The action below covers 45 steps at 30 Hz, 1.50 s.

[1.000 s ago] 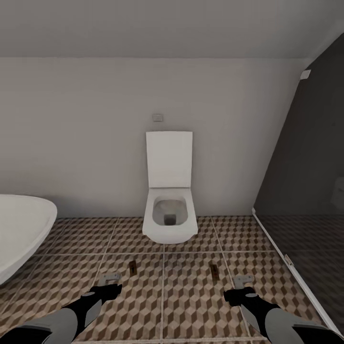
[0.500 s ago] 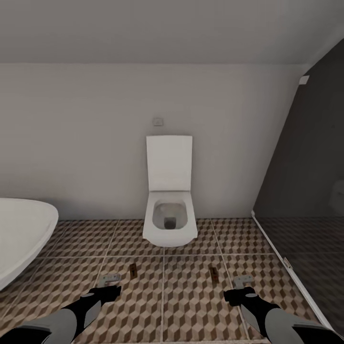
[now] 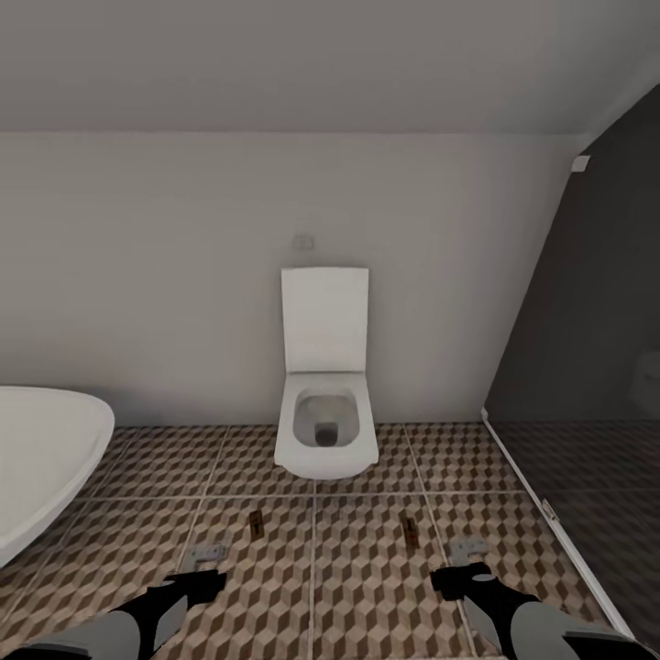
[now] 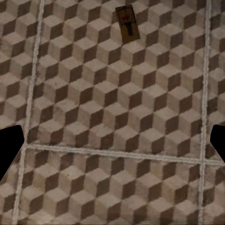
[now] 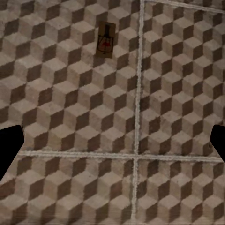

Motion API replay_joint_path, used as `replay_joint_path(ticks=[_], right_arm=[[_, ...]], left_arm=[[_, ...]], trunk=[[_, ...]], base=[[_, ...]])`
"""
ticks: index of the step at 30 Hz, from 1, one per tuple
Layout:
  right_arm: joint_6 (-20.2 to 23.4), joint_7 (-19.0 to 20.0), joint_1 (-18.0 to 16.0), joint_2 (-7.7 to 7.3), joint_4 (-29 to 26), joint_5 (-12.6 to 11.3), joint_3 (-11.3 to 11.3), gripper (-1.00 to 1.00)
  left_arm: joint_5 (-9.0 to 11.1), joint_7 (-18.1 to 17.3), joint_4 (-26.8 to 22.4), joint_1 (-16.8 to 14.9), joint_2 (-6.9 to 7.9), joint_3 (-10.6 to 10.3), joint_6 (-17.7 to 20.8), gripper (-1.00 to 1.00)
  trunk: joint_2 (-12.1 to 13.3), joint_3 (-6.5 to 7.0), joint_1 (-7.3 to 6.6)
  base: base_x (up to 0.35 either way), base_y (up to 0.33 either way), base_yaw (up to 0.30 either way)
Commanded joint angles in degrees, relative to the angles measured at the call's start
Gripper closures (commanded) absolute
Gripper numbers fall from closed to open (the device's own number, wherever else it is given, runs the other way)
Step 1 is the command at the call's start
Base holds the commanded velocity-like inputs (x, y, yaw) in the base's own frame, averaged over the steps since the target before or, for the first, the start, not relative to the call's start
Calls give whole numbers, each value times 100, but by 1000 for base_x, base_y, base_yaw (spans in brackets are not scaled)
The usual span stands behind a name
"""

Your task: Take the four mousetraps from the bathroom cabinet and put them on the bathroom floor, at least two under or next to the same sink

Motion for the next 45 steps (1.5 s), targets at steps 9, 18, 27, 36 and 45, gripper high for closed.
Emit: replay_joint_path(ticks=[9,18,27,36,45], right_arm=[[8,-14,445,7,24,62,-27,-100],[37,-3,671,21,28,58,-30,-100],[46,-3,838,41,33,57,-30,-100],[44,-11,874,22,30,57,-29,-100],[36,-12,878,16,28,57,-30,-100]], left_arm=[[56,-9,3,343,92,-49,14,-100],[55,-3,3,632,139,-49,61,-100],[56,-26,3,787,163,-48,73,-100],[56,-27,3,820,168,-49,67,-100],[56,-30,3,825,168,-49,64,-100]], trunk=[[360,158,-199],[721,319,-397],[1082,481,-594],[1443,642,-792],[1804,804,-990]], base=[[0,0,0],[0,0,0],[0,0,0],[0,0,0],[0,0,0]])
